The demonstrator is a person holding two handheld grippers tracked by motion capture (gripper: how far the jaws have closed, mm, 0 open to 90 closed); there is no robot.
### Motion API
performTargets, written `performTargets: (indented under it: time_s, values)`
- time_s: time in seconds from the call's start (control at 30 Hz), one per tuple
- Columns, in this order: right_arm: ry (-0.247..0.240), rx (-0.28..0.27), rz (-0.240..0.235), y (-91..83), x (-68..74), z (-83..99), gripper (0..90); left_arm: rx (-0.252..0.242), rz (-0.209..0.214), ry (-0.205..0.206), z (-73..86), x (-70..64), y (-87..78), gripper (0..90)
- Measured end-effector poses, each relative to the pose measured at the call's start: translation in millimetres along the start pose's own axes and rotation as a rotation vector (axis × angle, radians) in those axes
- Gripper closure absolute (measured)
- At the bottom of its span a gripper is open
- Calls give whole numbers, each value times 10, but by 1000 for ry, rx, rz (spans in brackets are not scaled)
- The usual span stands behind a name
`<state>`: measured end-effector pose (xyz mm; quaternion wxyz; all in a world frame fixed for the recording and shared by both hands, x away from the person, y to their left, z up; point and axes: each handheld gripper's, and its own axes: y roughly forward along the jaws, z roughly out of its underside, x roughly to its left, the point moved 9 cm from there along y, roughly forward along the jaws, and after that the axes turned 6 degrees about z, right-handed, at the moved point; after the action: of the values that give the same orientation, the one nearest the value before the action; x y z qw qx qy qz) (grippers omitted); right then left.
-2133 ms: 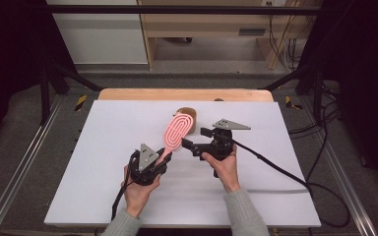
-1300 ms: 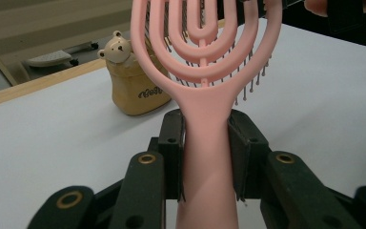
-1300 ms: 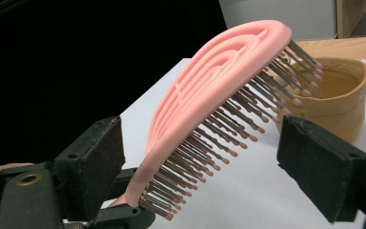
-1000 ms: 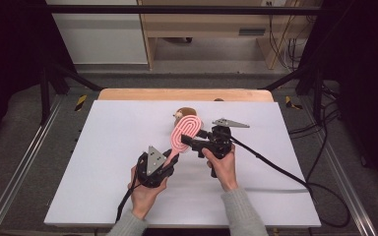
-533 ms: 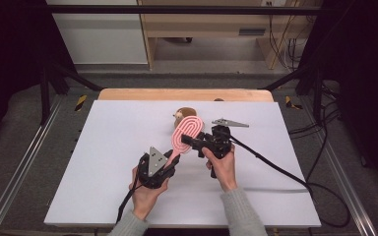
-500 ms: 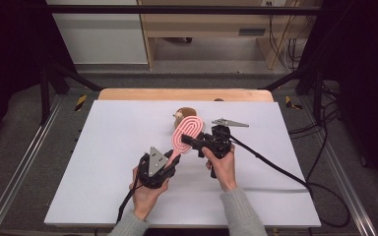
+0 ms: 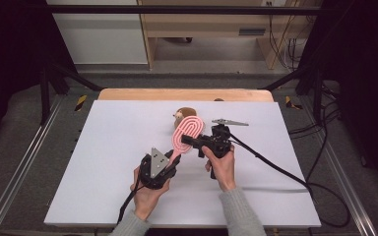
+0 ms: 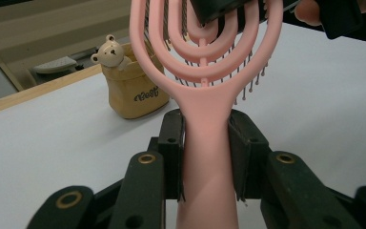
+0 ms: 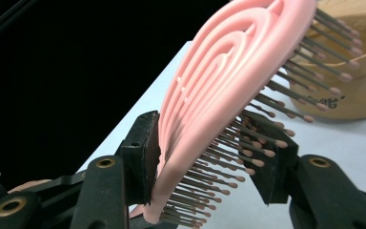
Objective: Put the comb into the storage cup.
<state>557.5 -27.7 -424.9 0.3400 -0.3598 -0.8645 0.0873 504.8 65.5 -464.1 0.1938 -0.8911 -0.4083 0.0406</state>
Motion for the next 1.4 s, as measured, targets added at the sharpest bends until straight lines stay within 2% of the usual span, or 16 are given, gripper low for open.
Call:
performTargets:
  time_s: [0.4, 0.8, 1.03, 1.4]
  values:
    - [33, 11, -23, -5, 36, 14, 559, -2, -10, -1, 23, 0, 18, 690]
    - [24, 9, -59, -31, 90, 35, 622, -7, -12, 2, 41, -5, 31, 687]
    - [19, 14, -68, -37, 103, 48, 627, -11, -7, -2, 48, -9, 39, 681]
    - [5, 13, -68, -53, 111, 50, 630, -3, 0, -1, 60, -4, 58, 584]
